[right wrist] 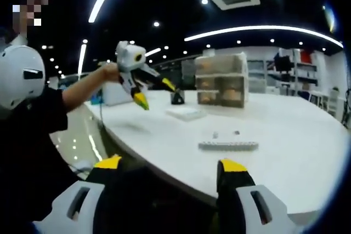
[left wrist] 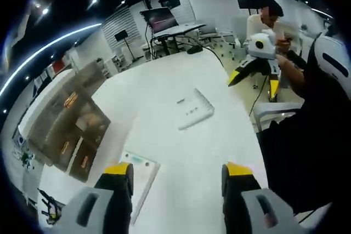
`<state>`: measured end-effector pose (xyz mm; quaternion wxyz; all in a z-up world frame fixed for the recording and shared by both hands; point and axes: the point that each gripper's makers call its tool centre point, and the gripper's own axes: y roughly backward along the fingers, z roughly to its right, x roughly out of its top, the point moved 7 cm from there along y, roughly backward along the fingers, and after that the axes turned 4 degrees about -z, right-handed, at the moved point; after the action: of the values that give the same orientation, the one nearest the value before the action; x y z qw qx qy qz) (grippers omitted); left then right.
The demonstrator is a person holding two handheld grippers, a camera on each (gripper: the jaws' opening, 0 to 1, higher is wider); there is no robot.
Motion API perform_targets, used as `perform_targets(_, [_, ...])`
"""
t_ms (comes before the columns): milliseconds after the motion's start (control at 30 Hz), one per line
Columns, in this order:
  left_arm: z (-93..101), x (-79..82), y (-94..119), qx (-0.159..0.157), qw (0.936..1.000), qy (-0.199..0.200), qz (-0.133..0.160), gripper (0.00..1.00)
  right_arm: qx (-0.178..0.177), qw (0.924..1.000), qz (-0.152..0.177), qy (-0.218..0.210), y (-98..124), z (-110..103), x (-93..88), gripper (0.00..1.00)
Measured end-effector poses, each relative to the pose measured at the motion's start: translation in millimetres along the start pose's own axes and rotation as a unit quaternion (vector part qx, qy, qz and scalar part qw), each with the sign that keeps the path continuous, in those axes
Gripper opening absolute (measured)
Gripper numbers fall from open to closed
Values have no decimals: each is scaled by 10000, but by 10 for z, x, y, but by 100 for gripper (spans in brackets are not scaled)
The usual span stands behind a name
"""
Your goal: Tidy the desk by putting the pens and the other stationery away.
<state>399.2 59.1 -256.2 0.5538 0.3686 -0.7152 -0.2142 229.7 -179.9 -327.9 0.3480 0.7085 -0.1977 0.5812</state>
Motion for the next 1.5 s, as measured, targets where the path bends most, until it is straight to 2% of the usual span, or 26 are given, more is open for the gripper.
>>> perform_targets(233, [-135, -12, -151, -210, 9982, -268, -500, 66, 62, 10000, -24, -26, -17, -20, -28, 65])
perform_targets(400, [-235, 5, -222, -315, 9955, -494, -738, 68, 107, 9999, -99, -27, -45, -29, -50, 65])
perform_targets(633, [-338, 30, -326, -529, 9883, -891, -1116, 69, 152, 9996, -217, 7, -67, -42, -82, 65])
perform_targets(900, [-405, 61, -443, -675, 9813, -1220, -1326, 75, 184, 9995, -251, 24, -71, -60, -80, 65])
perform_targets(1133, [-504, 32, -565, -794, 9776, -1249, -1496, 74, 194, 9996, -227, 26, -74, -70, -67, 65])
perform_targets(1233, [-535, 9, -620, -846, 9734, -1333, -1658, 74, 208, 9995, -232, 32, -78, -75, -69, 65])
perform_targets(1500, [-605, 45, -738, -915, 9691, -1398, -1814, 74, 250, 9993, -274, 4, -85, -72, -109, 65])
